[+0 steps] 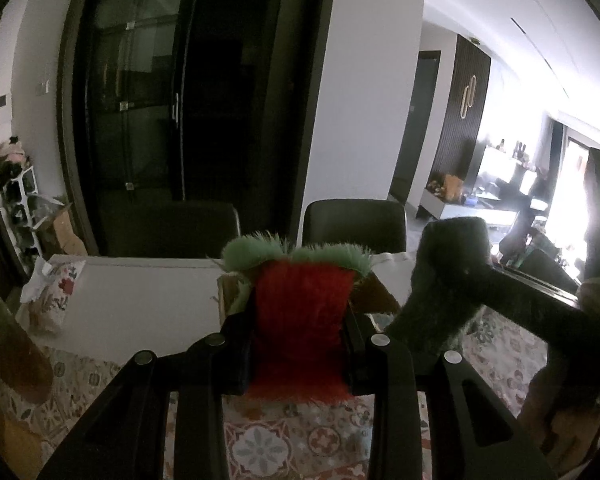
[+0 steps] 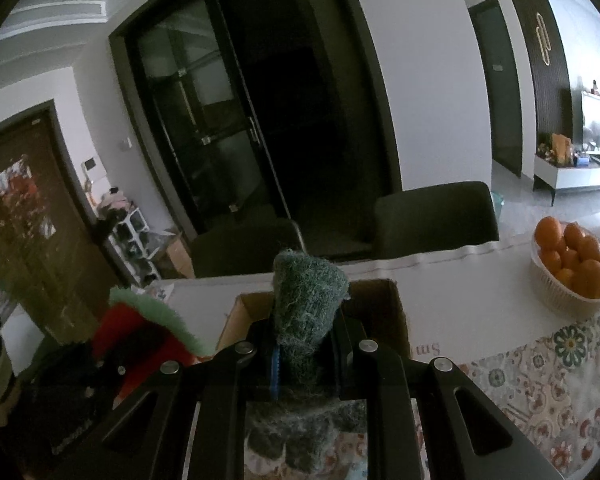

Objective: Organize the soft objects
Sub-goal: 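Lift the strawberry plush and grey knitted item and carry them to the cardboard box, then lower both items into the cardboard box and open both tools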

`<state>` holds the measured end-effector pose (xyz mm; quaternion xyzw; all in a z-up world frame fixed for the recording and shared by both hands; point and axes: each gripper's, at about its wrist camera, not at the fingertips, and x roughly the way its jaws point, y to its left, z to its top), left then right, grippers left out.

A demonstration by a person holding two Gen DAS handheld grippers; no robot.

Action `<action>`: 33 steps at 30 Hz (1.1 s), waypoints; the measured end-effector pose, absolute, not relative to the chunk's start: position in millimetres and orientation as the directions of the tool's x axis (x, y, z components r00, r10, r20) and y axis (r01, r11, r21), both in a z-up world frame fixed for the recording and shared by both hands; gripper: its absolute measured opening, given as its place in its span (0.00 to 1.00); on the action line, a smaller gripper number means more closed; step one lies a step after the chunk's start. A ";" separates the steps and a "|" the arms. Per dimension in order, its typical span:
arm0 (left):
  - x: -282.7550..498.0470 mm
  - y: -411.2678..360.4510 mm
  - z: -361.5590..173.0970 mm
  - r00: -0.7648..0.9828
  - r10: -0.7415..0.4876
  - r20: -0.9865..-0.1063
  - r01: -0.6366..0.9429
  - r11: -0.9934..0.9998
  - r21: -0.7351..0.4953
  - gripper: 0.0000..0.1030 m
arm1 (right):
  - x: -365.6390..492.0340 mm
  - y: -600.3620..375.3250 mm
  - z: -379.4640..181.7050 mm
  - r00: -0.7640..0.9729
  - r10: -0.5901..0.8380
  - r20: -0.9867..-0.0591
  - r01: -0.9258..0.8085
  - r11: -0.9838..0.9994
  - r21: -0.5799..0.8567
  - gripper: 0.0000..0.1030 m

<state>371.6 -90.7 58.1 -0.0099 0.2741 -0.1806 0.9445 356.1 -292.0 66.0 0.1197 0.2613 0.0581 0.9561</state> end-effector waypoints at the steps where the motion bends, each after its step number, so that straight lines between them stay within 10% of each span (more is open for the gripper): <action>1: 377.2 -93.4 60.0 0.785 -0.343 -0.516 0.336 0.935 -0.109 0.32 | 359.9 -292.8 66.8 0.857 0.171 -0.486 -0.044 0.964 0.262 0.19; 33: 493.7 -141.0 11.5 0.656 -0.309 -0.689 0.338 0.936 -0.098 0.32 | 497.9 -326.5 -9.8 0.669 0.297 -0.681 0.095 0.875 0.475 0.22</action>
